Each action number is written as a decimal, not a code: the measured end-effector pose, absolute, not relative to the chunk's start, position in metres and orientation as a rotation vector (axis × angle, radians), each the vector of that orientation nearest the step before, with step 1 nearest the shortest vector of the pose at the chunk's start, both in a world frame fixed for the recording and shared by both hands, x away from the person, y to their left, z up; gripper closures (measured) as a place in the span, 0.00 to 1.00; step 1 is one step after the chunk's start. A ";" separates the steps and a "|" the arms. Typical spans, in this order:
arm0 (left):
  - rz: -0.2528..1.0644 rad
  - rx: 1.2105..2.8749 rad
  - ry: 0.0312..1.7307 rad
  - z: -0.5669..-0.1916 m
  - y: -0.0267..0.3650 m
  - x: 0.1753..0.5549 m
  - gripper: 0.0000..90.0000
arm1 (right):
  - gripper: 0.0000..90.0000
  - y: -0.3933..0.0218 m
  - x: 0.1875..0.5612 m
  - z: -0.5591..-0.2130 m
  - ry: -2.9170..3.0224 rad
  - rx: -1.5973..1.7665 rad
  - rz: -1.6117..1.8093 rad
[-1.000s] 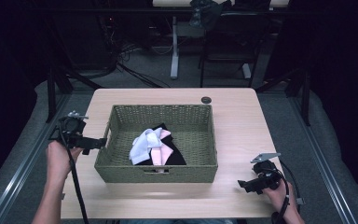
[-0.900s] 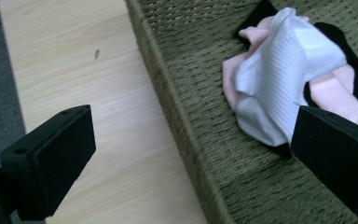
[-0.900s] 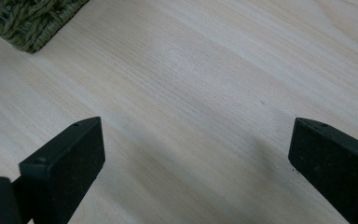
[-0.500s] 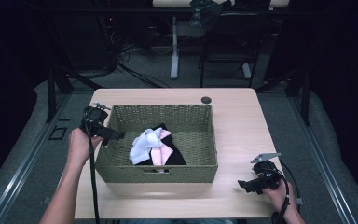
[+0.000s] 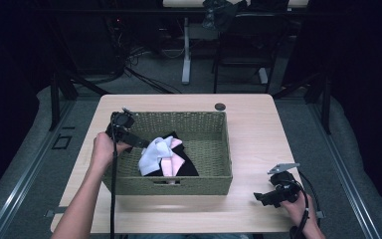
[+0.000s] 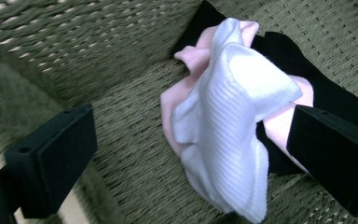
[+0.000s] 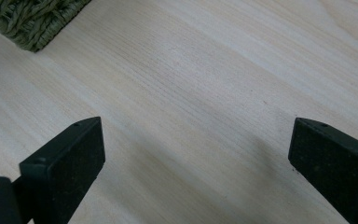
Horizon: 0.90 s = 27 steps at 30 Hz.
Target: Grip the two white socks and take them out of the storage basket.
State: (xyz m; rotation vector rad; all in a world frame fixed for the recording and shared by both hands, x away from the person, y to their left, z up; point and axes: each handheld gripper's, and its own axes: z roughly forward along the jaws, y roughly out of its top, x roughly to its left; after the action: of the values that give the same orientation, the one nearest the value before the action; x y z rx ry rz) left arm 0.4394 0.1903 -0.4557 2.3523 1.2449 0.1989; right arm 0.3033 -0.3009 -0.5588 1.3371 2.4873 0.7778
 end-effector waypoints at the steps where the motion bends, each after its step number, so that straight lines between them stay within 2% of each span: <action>1: 0.188 2.358 1.241 -0.457 0.188 0.441 0.04 | 0.03 -0.301 0.303 -0.559 2.487 1.337 0.779; 3: 0.174 2.375 1.227 -0.461 0.183 0.444 0.08 | 0.03 -0.301 0.303 -0.559 2.489 1.337 0.777; 5: 0.152 2.386 1.216 -0.465 0.178 0.446 0.16 | 0.03 -0.301 0.303 -0.559 2.488 1.337 0.776; 7: 0.130 2.401 1.207 -0.470 0.174 0.449 0.17 | 0.03 -0.301 0.303 -0.559 2.491 1.335 0.777; 8: 0.125 2.413 1.208 -0.472 0.172 0.450 0.22 | 0.03 -0.301 0.303 -0.559 2.492 1.336 0.781; 9: 0.117 2.422 1.209 -0.474 0.170 0.451 0.22 | 0.03 -0.301 0.303 -0.559 2.492 1.336 0.781; 11: 0.106 2.432 1.211 -0.479 0.167 0.454 0.30 | 0.03 -0.301 0.303 -0.559 2.492 1.336 0.783; 15: 0.054 2.446 1.207 -0.486 0.161 0.458 0.38 | 0.03 -0.301 0.303 -0.559 2.492 1.336 0.781; 23: 0.039 2.484 1.204 -0.495 0.153 0.460 0.49 | 0.03 -0.301 0.303 -0.559 2.493 1.334 0.782; 26: 0.034 2.483 1.197 -0.496 0.152 0.458 0.61 | 0.03 -0.300 0.303 -0.559 2.495 1.333 0.783; 27: 0.042 2.477 1.199 -0.496 0.152 0.458 0.72 | 0.03 -0.300 0.303 -0.559 2.495 1.333 0.784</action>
State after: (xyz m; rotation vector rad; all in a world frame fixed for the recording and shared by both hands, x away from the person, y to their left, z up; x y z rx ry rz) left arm 0.4578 0.1518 -0.4961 2.4774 1.1986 0.0415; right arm 0.3030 -0.3004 -0.5592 1.3330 2.4949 0.7841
